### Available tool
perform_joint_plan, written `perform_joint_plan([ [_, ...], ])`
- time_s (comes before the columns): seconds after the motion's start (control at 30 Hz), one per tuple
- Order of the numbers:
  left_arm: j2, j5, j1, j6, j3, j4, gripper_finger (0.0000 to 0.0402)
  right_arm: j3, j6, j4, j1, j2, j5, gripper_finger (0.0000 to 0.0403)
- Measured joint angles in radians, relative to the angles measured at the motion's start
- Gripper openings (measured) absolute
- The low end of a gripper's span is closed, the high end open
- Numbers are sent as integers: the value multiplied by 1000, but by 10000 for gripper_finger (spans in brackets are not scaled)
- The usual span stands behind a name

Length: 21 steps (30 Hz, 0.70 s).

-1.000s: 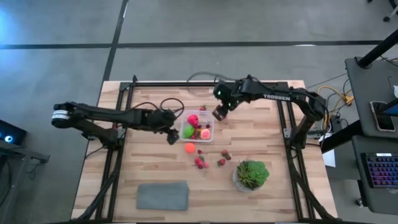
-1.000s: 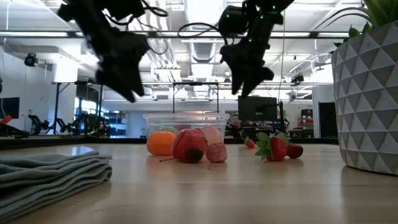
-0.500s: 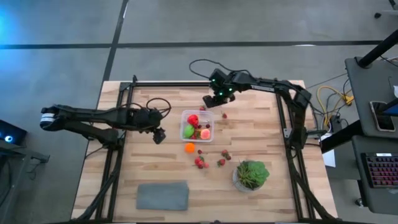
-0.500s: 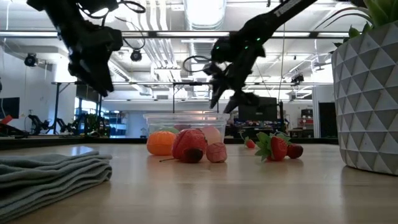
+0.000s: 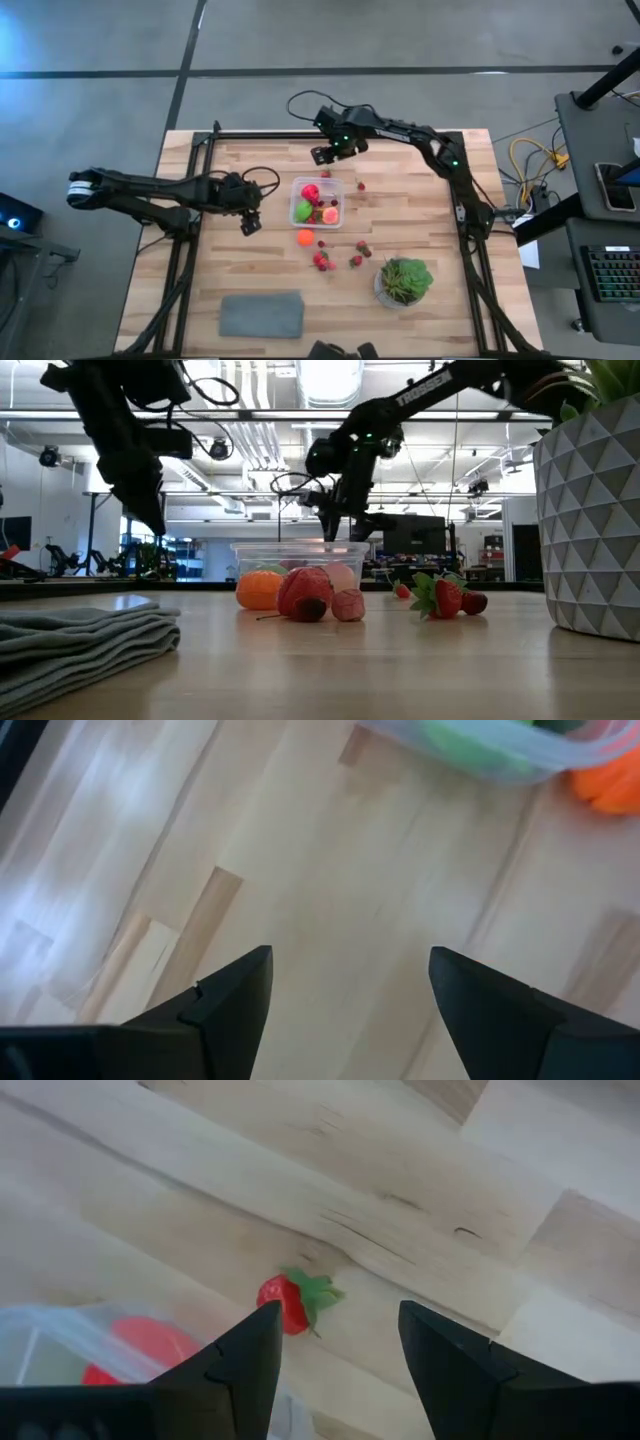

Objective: Pick and placing Produce into tupperware
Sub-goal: Put the red strawberry into the transparent bin

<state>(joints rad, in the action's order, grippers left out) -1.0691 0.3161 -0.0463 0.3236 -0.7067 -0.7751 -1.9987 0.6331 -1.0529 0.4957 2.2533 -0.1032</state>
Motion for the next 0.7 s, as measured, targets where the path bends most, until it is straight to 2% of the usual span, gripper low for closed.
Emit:
perform_joint_plan([
  [0.2, 7, 15, 0, -22, 44, -4, 254, -218, 43, -161, -16, 142, -25, 194],
  [0.37, 16, 20, 0, -11, 89, -1, 254, -336, 21, -286, -35, 228, -25, 204],
  [0.7, 22, 60, -14, -4, 110, 33, 254, -358, 45, -296, -50, 258, 0, 267],
])
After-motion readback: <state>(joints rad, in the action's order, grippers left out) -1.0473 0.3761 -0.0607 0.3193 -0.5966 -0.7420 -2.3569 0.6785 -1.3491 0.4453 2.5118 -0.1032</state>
